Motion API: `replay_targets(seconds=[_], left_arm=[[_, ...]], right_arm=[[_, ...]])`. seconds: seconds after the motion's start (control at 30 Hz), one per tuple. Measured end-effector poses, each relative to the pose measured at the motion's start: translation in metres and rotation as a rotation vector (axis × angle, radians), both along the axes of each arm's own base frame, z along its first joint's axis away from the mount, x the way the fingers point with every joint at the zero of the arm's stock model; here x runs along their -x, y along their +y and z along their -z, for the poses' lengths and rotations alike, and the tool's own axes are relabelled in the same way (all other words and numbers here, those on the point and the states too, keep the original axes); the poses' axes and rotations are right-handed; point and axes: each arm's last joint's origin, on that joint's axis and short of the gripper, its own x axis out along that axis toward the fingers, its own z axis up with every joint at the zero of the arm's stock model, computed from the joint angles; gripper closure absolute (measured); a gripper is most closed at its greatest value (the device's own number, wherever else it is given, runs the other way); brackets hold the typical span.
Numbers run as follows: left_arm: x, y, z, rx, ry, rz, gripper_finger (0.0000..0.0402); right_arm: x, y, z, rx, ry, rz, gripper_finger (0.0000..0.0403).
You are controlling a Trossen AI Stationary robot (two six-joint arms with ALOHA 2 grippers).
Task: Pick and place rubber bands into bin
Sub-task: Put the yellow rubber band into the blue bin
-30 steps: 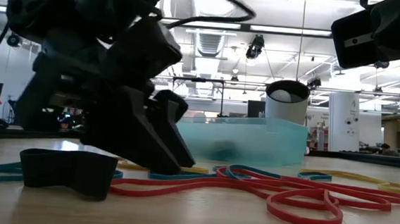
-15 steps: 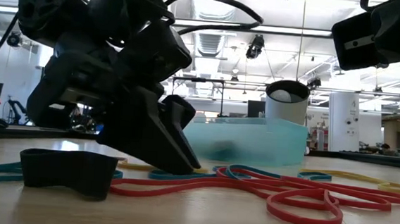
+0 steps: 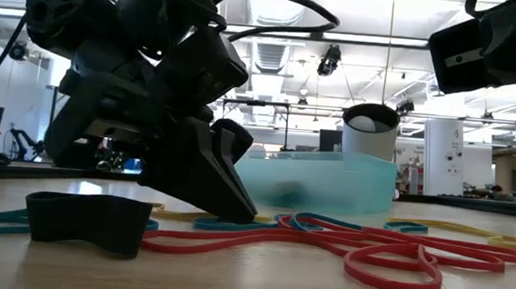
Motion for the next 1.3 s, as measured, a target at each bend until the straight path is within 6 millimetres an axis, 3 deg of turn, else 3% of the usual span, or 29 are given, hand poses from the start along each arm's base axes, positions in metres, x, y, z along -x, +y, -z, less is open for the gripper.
replay_targets(seconds=[0.5, 0.67, 1.13, 1.3], left_arm=[[0.001, -0.002, -0.034, -0.044, -0.131, 0.039, 0.0401], [0.001, 0.000, -0.055, -0.106, -0.218, 0.031, 0.0401], [0.014, 0.017, -0.120, -0.538, -0.454, -0.221, 0.0402], [0.013, 0.034, -0.143, -0.624, -0.503, -0.285, 0.0402]], right_arm=[[0.001, 0.000, 0.001, -0.010, 0.008, 0.007, 0.0326], [0.001, 0.000, 0.001, -0.010, 0.007, 0.007, 0.0326], [0.001, 0.000, 0.001, -0.013, 0.004, 0.008, 0.0326], [0.001, 0.000, 0.001, -0.016, 0.006, 0.010, 0.0326]])
